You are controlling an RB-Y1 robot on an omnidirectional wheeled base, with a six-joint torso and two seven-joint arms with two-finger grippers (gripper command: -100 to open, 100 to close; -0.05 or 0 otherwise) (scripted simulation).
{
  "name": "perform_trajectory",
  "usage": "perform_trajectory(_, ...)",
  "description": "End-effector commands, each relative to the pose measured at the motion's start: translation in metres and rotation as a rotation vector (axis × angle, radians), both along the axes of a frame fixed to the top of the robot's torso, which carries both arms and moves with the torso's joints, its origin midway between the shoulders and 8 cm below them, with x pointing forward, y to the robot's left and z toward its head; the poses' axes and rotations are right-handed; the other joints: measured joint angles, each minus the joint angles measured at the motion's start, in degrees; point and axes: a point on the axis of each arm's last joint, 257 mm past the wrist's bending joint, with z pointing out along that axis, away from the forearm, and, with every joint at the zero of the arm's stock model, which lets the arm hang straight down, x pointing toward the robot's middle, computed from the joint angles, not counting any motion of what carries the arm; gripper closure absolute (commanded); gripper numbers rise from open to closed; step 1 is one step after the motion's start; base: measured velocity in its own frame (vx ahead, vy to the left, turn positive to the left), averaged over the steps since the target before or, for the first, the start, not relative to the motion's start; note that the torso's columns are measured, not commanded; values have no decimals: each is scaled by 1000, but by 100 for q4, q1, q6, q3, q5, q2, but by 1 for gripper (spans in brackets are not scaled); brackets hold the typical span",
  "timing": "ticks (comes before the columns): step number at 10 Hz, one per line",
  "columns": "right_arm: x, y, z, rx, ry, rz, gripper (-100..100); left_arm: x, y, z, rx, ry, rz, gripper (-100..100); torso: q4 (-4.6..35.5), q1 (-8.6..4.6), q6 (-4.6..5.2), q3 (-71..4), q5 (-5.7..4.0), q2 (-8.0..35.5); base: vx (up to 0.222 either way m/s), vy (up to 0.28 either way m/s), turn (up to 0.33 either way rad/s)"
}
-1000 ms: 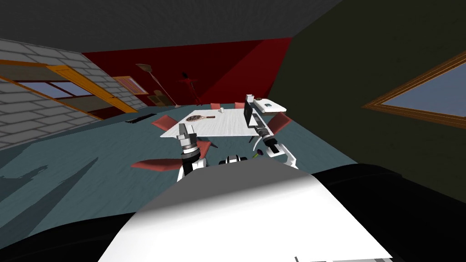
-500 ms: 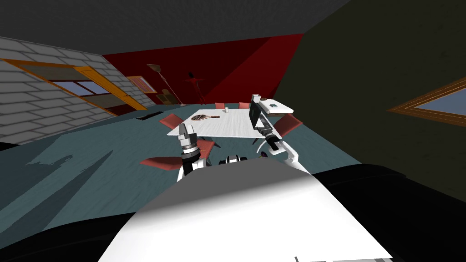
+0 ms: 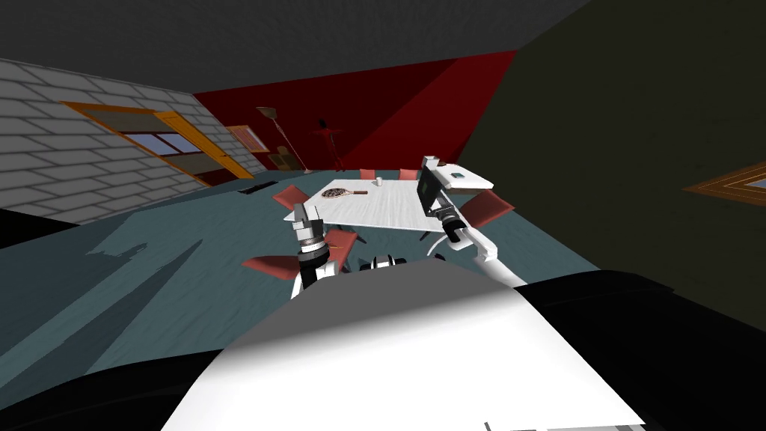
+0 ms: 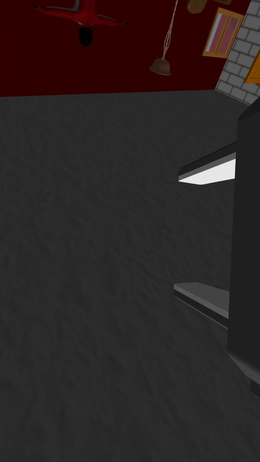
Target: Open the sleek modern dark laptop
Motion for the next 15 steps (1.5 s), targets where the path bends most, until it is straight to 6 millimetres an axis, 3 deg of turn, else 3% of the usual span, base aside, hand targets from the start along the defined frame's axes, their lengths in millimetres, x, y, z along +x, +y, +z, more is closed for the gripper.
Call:
perform_trajectory(1,2,-22,10,-135,16,-43,-100,0,0,0,0,0,0,0,1,1,1,1,1,3,46,53,67)
perform_trajectory(4,4,-42,23,-258,27,-82,-100,0,0,0,0,0,0,0,2,-3,0,3,-1,5,34,39,64)
perform_trajectory(6,3,-37,20,-234,25,-74,-100,0,0,0,0,0,0,0,1,-6,2,2,-2,4,9,7,8)
perform_trajectory(7,3,-37,20,-233,25,-73,100,0,0,0,0,0,0,0,2,-6,1,4,-2,7,0,0,0)
perform_trajectory(13,28,-34,14,107,-62,-77,100,0,0,0,0,0,0,0,-2,-11,11,-2,-3,-5,-62,-91,-4)
perform_trajectory(15,30,-33,15,114,-66,-74,100,0,0,0,0,0,0,0,-5,-4,8,-4,-3,-7,-36,-59,6)
